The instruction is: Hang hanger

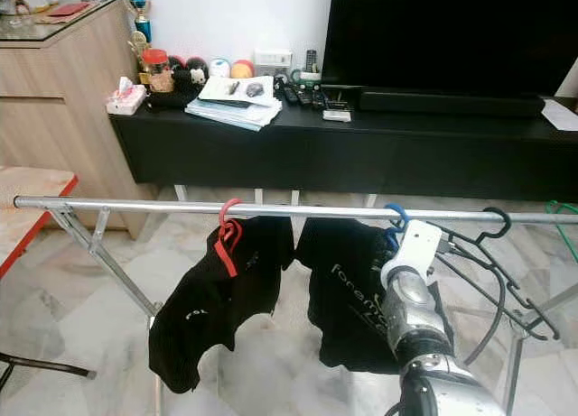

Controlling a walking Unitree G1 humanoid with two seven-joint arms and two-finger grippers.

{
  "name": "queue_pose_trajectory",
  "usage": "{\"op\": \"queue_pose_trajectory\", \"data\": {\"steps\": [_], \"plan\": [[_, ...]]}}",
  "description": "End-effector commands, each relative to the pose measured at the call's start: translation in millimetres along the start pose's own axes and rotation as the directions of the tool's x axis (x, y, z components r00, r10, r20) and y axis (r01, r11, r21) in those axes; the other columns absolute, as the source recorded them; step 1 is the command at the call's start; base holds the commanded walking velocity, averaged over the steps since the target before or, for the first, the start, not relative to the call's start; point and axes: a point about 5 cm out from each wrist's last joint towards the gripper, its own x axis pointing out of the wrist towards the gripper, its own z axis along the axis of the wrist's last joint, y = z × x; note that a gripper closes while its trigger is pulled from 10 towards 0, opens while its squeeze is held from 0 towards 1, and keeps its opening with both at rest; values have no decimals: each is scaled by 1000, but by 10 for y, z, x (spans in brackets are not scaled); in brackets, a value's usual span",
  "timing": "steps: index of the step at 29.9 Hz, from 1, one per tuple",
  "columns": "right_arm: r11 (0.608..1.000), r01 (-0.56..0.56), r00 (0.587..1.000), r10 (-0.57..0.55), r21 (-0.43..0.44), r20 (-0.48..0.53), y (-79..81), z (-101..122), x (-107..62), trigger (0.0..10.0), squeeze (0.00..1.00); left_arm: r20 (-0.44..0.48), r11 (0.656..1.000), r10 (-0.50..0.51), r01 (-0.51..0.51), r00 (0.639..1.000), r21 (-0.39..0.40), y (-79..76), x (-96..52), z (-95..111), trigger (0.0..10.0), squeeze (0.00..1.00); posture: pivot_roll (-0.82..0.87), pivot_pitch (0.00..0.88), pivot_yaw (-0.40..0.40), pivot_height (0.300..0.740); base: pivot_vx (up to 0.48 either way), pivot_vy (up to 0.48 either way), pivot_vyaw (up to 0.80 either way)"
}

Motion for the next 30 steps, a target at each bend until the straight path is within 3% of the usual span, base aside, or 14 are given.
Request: {"op": "queue_pose_trajectory", "data": {"steps": [1, 7, 24, 27, 29, 30], "plan": [[1000, -13, 998, 13, -6, -65, 1, -66, 1, 10000, 0, -29, 1000, 5, -6, 1000, 0, 27, -20, -66, 10000, 0, 145, 47, -28, 740, 0, 0, 0], [996, -38, 989, 50, 85, -143, 35, -170, -10, 10000, 0, -31, 1000, 6, -6, 1000, -1, 28, -19, -65, 10000, 0, 151, 44, -29, 740, 0, 0, 0], [983, -41, 995, 56, 180, -78, 27, -73, 2, 10000, 0, -31, 1000, 7, -7, 1000, 6, 38, -18, -59, 10000, 0, 154, 50, -24, 740, 0, 0, 0], [968, -40, 995, 60, 248, -75, 41, -74, 2, 10000, 0, -32, 1000, 9, -9, 999, 7, 40, -19, -60, 10000, 0, 155, 49, -23, 740, 0, 0, 0], [927, -78, 990, 116, 367, -85, 132, -93, -4, 10000, 0, -32, 1000, 8, -8, 999, 9, 43, -19, -60, 10000, 0, 158, 50, -21, 740, 0, 0, 0], [927, -78, 990, 116, 367, -85, 132, -93, -4, 10000, 0, -32, 1000, 8, -8, 999, 9, 43, -19, -60, 10000, 0, 158, 50, -21, 740, 0, 0, 0]]}}
